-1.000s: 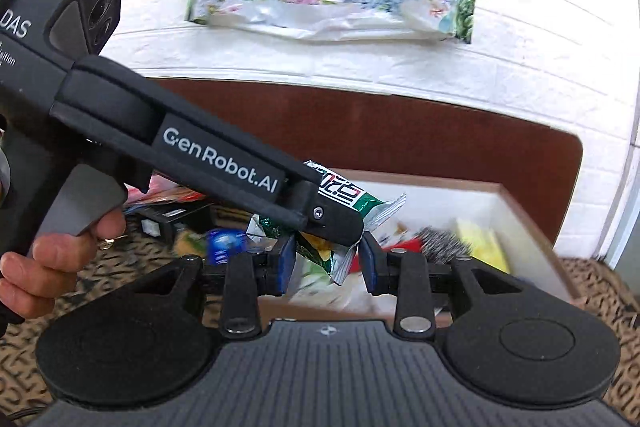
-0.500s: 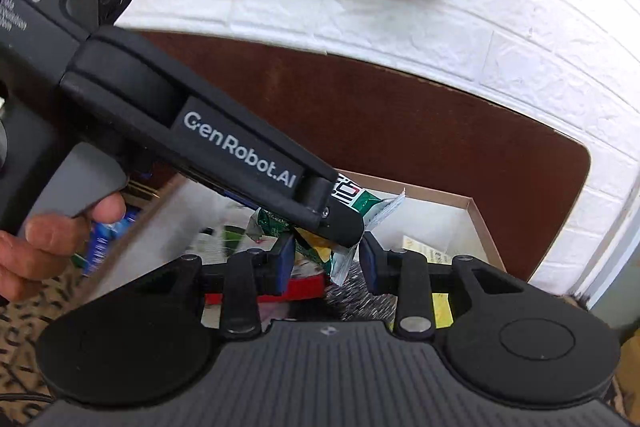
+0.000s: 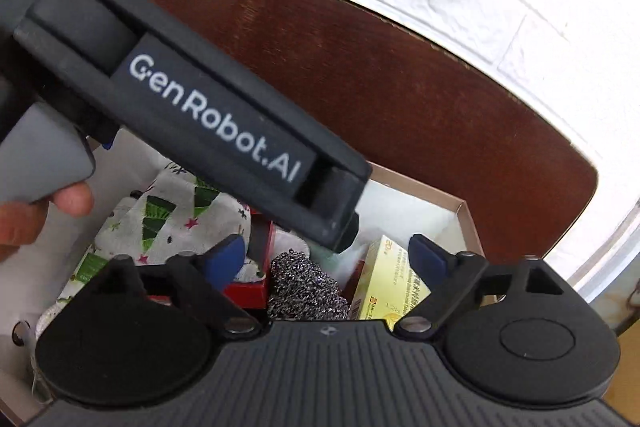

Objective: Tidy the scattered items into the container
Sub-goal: 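Lower the cracker packet into the box and open the left gripper, then withdraw the open left gripper from the cardboard box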

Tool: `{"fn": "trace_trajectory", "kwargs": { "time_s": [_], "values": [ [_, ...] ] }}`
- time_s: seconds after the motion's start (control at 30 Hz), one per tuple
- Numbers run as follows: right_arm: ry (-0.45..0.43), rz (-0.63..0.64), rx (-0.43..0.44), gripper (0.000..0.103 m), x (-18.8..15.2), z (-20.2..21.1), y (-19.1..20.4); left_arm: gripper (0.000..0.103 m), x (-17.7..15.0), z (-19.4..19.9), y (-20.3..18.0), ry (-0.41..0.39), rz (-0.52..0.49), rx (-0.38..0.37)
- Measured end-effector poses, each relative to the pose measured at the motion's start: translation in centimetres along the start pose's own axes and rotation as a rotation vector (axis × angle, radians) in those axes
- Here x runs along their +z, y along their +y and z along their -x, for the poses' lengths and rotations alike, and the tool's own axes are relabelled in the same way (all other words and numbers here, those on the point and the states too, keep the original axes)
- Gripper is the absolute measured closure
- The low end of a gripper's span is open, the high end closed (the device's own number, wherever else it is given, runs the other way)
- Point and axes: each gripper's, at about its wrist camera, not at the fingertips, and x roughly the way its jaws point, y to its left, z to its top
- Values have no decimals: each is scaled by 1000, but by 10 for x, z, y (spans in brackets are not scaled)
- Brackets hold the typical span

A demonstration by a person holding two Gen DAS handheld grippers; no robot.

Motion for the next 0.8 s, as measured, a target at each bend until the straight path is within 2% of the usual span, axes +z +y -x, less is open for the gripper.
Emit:
{"fn": "trace_trajectory", "kwargs": {
  "time_s": [0.17,0.3,0.53,0.8],
  "values": [
    [-23,93,-8,5,-6,19,21,2,-13,9,-11,5,-82,29],
    [-8,111,-27,3,-10,30,29,1,-24,21,-18,-6,-108,50],
    [-31,29,-21,2,-19,60,27,0,-40,53,-34,-66,-159,135],
    [-66,-41,-8,2,-30,103,26,0,-56,82,-48,-87,-156,164]
  ]
}}
